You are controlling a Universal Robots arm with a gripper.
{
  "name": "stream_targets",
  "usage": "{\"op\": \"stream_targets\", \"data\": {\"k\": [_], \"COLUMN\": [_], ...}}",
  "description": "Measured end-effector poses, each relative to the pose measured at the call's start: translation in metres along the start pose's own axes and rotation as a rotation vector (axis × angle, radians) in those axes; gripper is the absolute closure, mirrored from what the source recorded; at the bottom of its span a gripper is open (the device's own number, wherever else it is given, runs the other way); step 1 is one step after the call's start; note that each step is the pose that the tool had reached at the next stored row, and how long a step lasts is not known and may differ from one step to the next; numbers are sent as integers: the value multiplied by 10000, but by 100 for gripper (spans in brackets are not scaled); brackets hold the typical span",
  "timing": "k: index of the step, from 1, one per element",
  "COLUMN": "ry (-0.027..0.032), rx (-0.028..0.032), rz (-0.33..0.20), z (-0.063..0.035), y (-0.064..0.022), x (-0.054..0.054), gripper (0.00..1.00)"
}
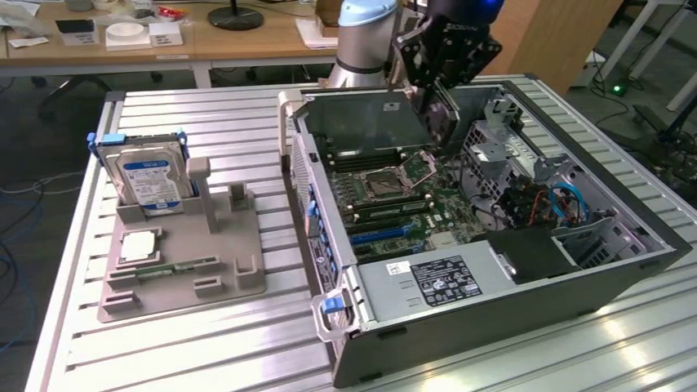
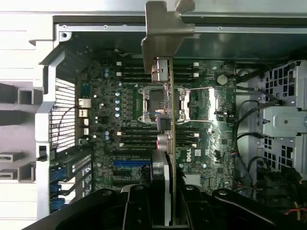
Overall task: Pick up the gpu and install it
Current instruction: 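Pick up the gpu and move the gpu toward the slot, then insert the gpu into the slot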
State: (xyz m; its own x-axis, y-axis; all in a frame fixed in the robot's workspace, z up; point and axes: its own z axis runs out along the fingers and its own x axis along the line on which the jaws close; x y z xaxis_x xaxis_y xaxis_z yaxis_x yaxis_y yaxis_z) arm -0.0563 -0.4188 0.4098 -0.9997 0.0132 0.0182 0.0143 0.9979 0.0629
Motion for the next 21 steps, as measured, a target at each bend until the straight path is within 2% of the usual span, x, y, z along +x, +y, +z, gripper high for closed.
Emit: {"op": "stream_targets", "data": {"k": [9,21], "ry": [0,0], "rx": [0,0], "rz": [-12,-11], "z": [2,2], "y": [4,5], "x": [-379,-382], "gripper": [72,72]}}
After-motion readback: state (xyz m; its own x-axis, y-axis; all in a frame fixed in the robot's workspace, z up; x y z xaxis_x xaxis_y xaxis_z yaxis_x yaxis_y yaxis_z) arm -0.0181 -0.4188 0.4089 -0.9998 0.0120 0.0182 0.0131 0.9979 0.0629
